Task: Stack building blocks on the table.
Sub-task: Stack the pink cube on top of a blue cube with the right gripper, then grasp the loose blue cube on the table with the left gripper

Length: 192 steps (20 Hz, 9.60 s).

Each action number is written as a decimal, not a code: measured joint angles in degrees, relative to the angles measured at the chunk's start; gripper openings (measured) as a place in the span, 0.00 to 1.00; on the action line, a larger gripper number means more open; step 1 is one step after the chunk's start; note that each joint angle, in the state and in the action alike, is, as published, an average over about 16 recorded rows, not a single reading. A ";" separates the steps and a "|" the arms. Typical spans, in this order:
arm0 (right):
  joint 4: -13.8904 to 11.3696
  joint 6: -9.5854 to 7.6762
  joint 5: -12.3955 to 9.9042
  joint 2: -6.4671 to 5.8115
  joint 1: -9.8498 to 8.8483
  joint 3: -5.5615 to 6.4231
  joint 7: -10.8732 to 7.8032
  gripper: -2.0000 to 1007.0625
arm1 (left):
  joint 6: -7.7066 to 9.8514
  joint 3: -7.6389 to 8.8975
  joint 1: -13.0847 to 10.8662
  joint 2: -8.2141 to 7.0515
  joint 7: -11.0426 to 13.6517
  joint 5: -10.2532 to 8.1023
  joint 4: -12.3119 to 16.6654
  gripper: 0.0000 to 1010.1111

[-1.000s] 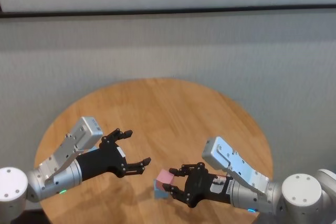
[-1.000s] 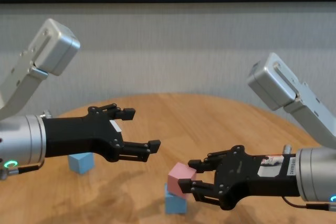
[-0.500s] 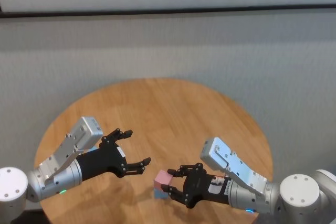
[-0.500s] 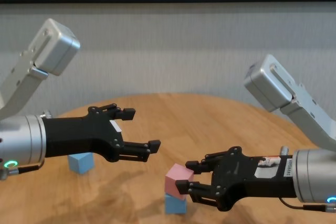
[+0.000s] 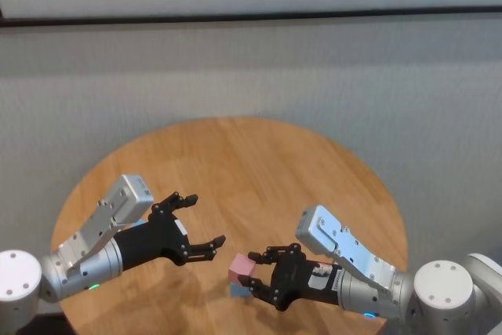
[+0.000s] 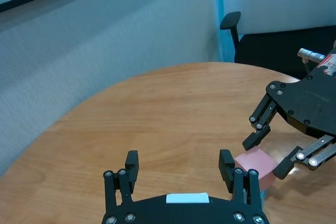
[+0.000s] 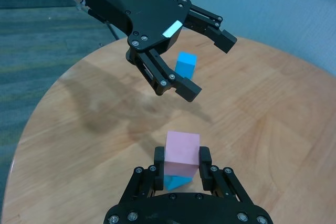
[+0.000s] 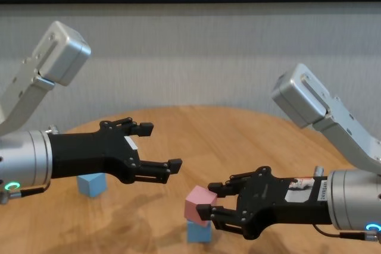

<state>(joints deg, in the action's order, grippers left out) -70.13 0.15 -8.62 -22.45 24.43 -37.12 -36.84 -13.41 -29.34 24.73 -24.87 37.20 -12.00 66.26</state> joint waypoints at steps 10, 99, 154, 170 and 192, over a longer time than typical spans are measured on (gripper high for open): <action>0.45 0.22 0.13 0.45 0.06 0.21 0.39 0.37 | 0.00 0.00 0.00 0.00 0.00 0.00 0.00 0.99; 1.77 2.15 3.43 -0.57 -0.33 6.00 8.61 0.99 | 8.67 3.48 2.71 -0.54 -5.41 3.24 -3.55 0.99; 1.76 2.15 3.42 -0.57 -0.33 5.99 8.62 0.99 | 25.81 10.97 -6.05 1.25 -13.92 7.42 6.38 0.99; 1.76 2.15 3.42 -0.57 -0.33 5.99 8.62 0.99 | 23.79 9.48 -4.32 2.13 -12.08 6.85 2.74 0.99; 1.76 2.15 3.42 -0.57 -0.33 5.99 8.62 0.99 | 19.91 8.29 -2.32 2.90 -11.62 6.89 -2.35 0.99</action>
<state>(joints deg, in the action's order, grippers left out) -68.37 2.30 -5.20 -23.03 24.10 -31.13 -28.22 6.50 -21.05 22.41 -21.97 25.57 -5.10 63.91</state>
